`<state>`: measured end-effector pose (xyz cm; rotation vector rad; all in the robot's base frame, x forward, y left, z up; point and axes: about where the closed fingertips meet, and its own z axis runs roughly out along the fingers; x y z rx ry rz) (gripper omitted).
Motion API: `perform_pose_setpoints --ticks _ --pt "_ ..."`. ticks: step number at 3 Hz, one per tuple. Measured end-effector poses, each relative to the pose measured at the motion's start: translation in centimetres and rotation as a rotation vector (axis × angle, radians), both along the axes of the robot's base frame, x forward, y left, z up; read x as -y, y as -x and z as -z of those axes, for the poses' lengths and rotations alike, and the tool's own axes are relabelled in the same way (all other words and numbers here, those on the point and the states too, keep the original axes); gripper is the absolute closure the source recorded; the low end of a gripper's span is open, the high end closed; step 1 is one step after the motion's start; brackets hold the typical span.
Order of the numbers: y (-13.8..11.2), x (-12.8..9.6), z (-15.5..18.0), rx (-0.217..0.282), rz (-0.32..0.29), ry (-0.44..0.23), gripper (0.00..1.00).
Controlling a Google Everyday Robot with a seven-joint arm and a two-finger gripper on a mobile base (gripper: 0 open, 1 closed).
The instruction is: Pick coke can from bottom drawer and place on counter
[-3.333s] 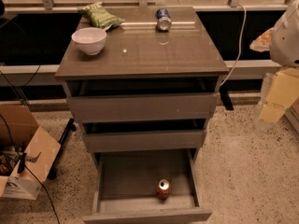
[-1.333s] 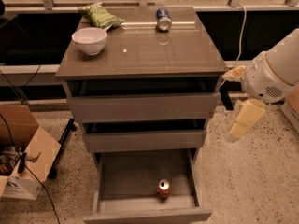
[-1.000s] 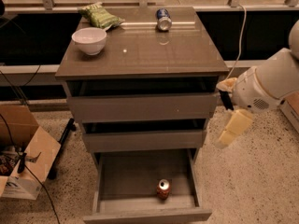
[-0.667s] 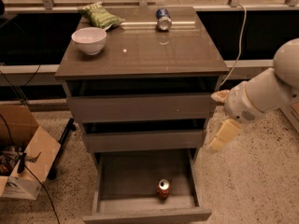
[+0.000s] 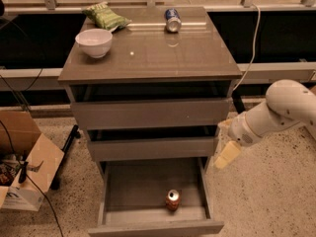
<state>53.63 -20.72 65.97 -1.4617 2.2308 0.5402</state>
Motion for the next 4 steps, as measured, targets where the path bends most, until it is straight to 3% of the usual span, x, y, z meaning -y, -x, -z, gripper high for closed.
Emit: perform_pose_setpoints --ticks 1,2,4 --pt "0.3 -0.4 0.2 -0.004 -0.008 -0.001 0.00" --pt "-0.2 -0.7 2.4 -0.039 0.063 -0.038 0.00" --pt "-4.0 -1.0 15.0 -0.108 0.190 -0.121 0.00"
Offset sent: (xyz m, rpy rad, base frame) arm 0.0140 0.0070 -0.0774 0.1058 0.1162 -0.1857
